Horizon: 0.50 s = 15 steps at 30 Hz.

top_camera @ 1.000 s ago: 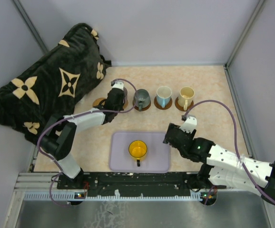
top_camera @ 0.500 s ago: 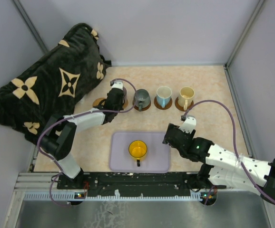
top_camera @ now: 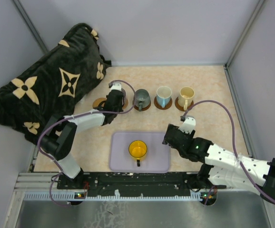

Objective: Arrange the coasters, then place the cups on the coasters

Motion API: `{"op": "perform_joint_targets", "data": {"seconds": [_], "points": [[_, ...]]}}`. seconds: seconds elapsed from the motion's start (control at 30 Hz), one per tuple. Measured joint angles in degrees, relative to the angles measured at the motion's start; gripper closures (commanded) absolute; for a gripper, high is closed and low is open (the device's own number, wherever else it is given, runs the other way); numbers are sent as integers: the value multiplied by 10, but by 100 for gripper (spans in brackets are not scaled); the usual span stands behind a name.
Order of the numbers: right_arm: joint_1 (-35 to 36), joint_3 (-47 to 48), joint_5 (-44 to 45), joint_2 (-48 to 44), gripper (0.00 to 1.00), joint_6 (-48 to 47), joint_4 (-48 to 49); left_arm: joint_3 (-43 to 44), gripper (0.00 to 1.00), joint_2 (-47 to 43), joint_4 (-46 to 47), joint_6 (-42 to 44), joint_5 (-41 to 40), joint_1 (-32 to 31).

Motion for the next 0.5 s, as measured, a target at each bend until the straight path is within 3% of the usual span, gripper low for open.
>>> {"op": "perform_joint_targets", "data": {"seconds": [0.5], "points": [[0, -6, -4, 4, 23, 0, 2, -4, 99, 0, 6, -26, 11, 0]]}}
